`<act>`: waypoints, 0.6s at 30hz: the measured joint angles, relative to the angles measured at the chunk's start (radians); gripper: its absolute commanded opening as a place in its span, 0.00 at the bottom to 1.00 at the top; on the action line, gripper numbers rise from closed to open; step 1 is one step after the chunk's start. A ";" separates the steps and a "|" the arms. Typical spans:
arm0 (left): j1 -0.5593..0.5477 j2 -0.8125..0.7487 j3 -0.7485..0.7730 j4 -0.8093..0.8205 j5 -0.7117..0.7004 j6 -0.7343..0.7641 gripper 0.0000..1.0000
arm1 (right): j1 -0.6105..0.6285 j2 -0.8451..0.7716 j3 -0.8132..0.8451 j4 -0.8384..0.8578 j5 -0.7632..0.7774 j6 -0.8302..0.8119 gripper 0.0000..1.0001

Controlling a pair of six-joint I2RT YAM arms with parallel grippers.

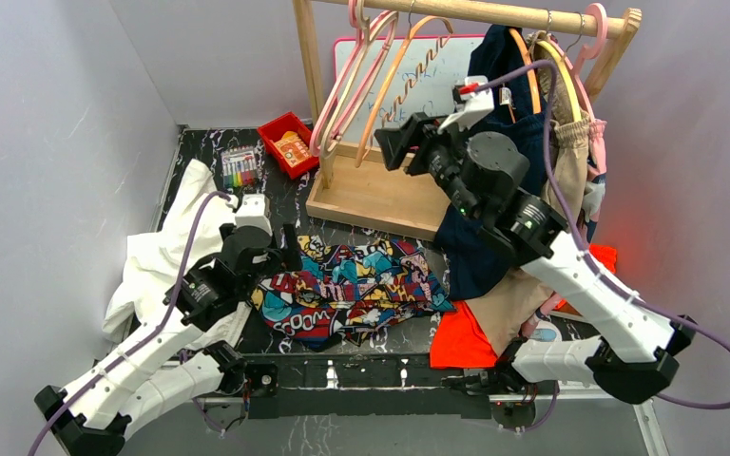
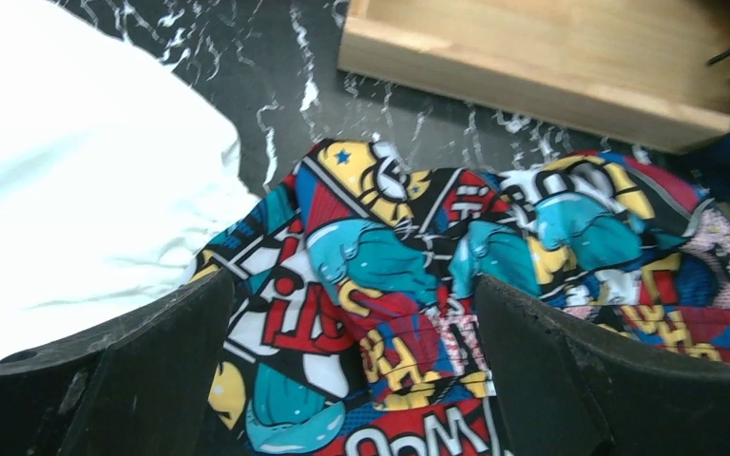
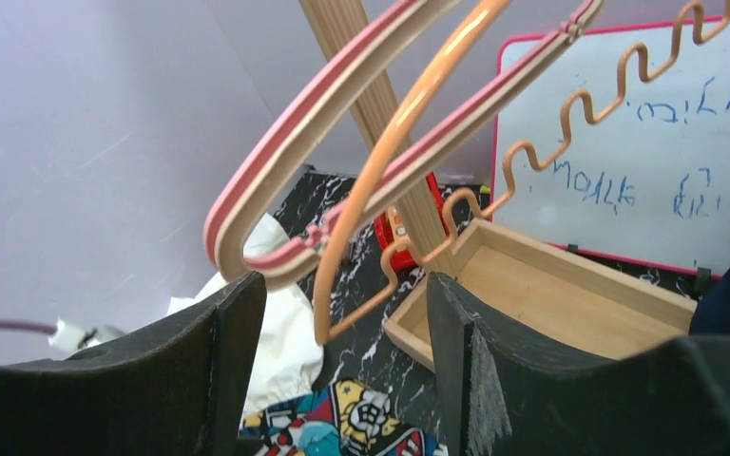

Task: Place the shorts on the hanger
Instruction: Pick up the hanger from the clothesline.

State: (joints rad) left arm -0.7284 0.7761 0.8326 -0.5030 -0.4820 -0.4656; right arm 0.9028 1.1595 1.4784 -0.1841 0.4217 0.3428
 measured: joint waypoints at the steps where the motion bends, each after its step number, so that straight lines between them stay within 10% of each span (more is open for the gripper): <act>1: 0.000 -0.005 -0.017 0.000 -0.010 0.002 0.98 | 0.000 0.026 0.024 0.003 0.005 0.000 0.71; 18: 0.000 -0.017 -0.073 0.002 -0.042 0.039 0.98 | -0.020 0.289 0.269 -0.003 0.150 0.021 0.66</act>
State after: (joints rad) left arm -0.7280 0.7593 0.7597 -0.5011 -0.5243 -0.4263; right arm 0.8825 1.4483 1.7470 -0.1871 0.5713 0.3637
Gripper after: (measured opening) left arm 0.980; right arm 0.673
